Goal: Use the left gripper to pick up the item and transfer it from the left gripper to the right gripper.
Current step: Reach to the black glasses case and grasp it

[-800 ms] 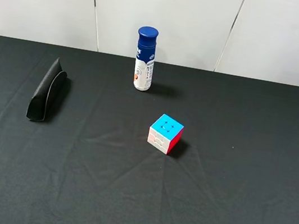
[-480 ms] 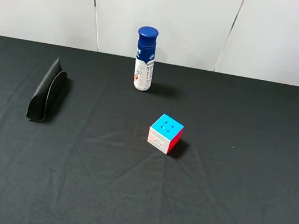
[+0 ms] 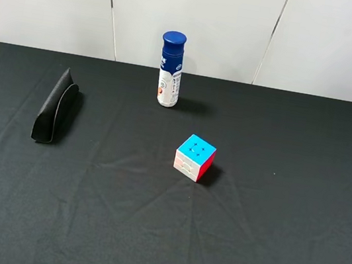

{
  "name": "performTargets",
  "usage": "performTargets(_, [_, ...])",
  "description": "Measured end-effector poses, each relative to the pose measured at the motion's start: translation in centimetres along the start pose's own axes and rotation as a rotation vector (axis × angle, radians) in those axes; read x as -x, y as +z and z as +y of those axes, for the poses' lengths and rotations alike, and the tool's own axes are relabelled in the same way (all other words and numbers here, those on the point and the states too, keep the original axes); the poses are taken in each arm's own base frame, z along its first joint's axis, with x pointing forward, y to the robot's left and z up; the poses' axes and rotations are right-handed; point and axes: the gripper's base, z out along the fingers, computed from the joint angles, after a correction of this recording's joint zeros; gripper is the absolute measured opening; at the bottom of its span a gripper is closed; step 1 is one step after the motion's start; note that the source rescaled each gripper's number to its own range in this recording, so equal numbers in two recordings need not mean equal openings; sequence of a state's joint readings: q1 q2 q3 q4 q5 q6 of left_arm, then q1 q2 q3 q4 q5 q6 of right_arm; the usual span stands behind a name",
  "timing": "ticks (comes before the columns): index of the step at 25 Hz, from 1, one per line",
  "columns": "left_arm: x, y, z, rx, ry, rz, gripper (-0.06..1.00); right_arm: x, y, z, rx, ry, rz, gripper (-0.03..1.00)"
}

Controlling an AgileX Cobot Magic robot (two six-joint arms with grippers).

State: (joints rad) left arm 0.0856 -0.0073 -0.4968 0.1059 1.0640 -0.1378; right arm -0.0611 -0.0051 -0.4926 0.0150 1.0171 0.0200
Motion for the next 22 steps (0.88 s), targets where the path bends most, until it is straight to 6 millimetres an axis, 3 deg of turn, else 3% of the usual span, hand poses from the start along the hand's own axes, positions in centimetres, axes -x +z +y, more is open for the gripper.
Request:
performTargets(16, [0.0, -0.4, 0.0, 0.003, -0.001, 0.013, 1.00, 0.0, 0.0, 0.0, 0.000, 0.000, 0.000, 1.00])
performTargets(22, [2.5, -1.3, -0.2, 0.016, 0.001, 0.112, 1.00, 0.0, 0.0, 0.0, 0.000, 0.000, 0.000, 1.00])
